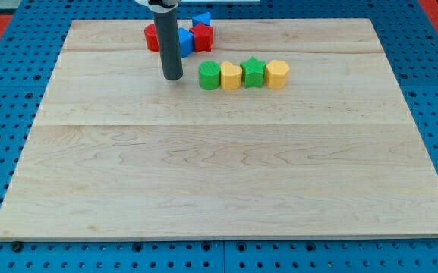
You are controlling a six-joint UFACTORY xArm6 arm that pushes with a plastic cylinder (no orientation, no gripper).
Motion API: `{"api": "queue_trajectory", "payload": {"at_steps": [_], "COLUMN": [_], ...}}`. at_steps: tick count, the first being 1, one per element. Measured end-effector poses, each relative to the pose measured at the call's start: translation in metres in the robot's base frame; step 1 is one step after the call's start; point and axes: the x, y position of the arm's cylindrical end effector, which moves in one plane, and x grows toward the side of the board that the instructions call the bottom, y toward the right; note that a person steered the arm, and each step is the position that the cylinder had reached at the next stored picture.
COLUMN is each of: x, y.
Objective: Separate the green circle from the group of blocks
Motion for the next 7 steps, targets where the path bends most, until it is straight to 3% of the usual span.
{"api": "queue_trajectory", "payload": {"at_steps": [2, 3, 4, 6, 7], "x": [0.013, 0.048, 0.035, 0.042, 0.011], "y": [0.000, 0.030, 0.097, 0.021, 0.026]}}
